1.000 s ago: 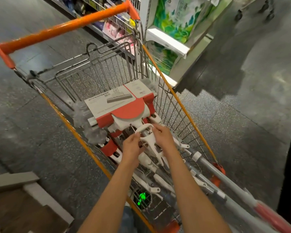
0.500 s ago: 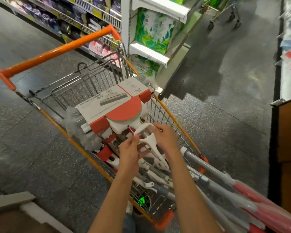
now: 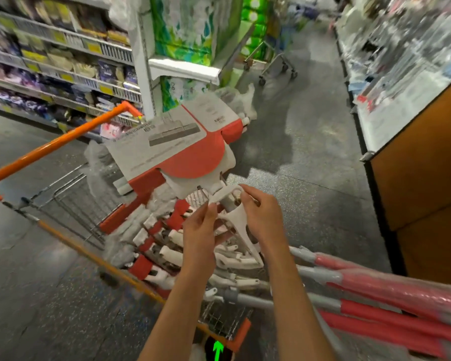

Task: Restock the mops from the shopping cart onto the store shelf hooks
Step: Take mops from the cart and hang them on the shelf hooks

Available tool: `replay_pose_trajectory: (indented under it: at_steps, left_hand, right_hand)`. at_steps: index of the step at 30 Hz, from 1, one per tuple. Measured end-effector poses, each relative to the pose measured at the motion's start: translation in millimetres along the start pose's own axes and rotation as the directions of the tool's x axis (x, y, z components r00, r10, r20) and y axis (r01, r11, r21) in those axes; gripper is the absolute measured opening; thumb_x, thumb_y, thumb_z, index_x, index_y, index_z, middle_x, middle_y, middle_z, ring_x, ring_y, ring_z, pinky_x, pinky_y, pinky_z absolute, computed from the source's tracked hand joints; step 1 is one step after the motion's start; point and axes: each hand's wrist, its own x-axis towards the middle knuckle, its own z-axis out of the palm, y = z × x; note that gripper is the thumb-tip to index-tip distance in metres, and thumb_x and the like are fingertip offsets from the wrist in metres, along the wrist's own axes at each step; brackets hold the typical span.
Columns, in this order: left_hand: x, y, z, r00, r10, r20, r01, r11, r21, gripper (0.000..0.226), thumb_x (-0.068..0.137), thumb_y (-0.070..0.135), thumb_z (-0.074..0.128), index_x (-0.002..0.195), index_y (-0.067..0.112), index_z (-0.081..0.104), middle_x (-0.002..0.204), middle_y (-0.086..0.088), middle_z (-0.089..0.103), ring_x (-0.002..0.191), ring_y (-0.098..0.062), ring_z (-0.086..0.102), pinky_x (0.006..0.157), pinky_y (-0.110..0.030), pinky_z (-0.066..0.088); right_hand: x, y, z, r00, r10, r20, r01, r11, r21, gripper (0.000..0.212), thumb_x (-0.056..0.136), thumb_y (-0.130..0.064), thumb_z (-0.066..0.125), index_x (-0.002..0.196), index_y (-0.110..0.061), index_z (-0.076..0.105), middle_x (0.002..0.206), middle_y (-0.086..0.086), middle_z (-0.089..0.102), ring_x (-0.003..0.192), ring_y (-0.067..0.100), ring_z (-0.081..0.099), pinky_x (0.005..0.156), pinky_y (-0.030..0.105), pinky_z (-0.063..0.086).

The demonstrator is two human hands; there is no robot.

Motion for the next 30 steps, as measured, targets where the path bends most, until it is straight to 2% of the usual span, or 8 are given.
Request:
replay_pose_trajectory:
  at_steps: [4,9,13,18,20,23,27,30]
  left_hand:
    - [-41,4,33,0.991,0.048,0.124,-0.053,0.998,0.041,0.024,0.106,0.020,0.049,0.111,0.014,0.071,0.097,-0.006,0.077,0.090,-0.020,0.074,0.069,-0.034,0.061]
    - [-101,-5,68,0.955,0.097,0.282,-0.120,0.991,0.066,0.023,0.105,0.019,0.051,0.102,0.017,0.074,0.092,-0.007,0.076,0.087,-0.022,0.073,0.067,-0.033,0.060]
    - [-155,-20,90,0.904,0.131,0.407,-0.181,0.980,0.087,0.024,0.104,0.022,0.053,0.097,0.025,0.076,0.092,-0.007,0.076,0.087,-0.024,0.073,0.069,-0.040,0.060]
    - [-229,-41,113,0.813,0.139,0.566,-0.232,0.968,0.096,0.025,0.105,0.020,0.048,0.114,0.013,0.071,0.099,-0.012,0.075,0.089,-0.024,0.072,0.076,-0.046,0.060]
    - [-260,-48,119,0.784,0.137,0.606,-0.240,0.967,0.091,0.024,0.104,0.022,0.050,0.112,0.019,0.073,0.101,-0.009,0.077,0.091,-0.024,0.073,0.079,-0.046,0.060]
    - [-314,-61,127,0.710,0.118,0.694,-0.241,0.967,0.082,0.024,0.104,0.026,0.051,0.111,0.024,0.073,0.101,-0.008,0.077,0.093,-0.030,0.074,0.073,-0.043,0.062]
    - [-376,-82,132,0.598,0.115,0.793,-0.277,0.958,0.070,0.028,0.107,0.023,0.045,0.117,0.026,0.071,0.108,-0.005,0.075,0.099,-0.025,0.072,0.069,-0.030,0.057]
    - [-424,-102,134,0.531,0.053,0.846,-0.224,0.971,0.080,0.029,0.107,0.024,0.045,0.122,0.033,0.069,0.114,0.001,0.074,0.099,-0.013,0.070,0.072,-0.025,0.054]
  right_hand:
    - [-43,-6,-54,0.992,0.008,-0.125,0.001,0.998,0.069,0.030,0.101,-0.032,0.054,0.127,-0.029,0.068,0.119,-0.006,0.072,0.104,0.012,0.067,0.093,0.036,0.054]
    - [-105,3,-114,0.957,-0.038,-0.288,0.083,0.985,0.149,0.032,0.101,-0.028,0.056,0.129,-0.020,0.068,0.122,-0.006,0.071,0.111,0.008,0.065,0.100,0.031,0.051]
    - [-160,21,-152,0.898,-0.074,-0.433,0.163,0.972,0.171,0.027,0.101,-0.023,0.058,0.123,-0.019,0.072,0.112,-0.008,0.074,0.102,0.003,0.067,0.089,0.028,0.053]
    - [-241,34,-199,0.803,-0.030,-0.595,0.229,0.937,0.262,0.026,0.101,-0.013,0.057,0.114,-0.032,0.069,0.098,-0.024,0.071,0.095,-0.005,0.068,0.081,0.015,0.051]
    - [-273,40,-213,0.774,0.013,-0.633,0.217,0.934,0.284,0.025,0.101,-0.016,0.056,0.109,-0.036,0.070,0.100,-0.021,0.074,0.098,-0.003,0.068,0.085,0.021,0.053]
    - [-330,52,-231,0.700,0.077,-0.710,0.241,0.910,0.336,0.022,0.101,-0.017,0.058,0.112,-0.027,0.074,0.105,-0.010,0.076,0.100,0.008,0.070,0.092,0.037,0.056]
    - [-404,61,-248,0.571,0.135,-0.809,0.302,0.883,0.360,0.026,0.101,-0.011,0.055,0.113,-0.022,0.075,0.100,-0.009,0.077,0.094,0.010,0.072,0.081,0.029,0.057]
    - [-454,71,-257,0.495,0.216,-0.842,0.327,0.851,0.410,0.024,0.102,-0.016,0.057,0.118,-0.022,0.074,0.092,-0.002,0.077,0.076,0.026,0.065,0.069,0.040,0.052]
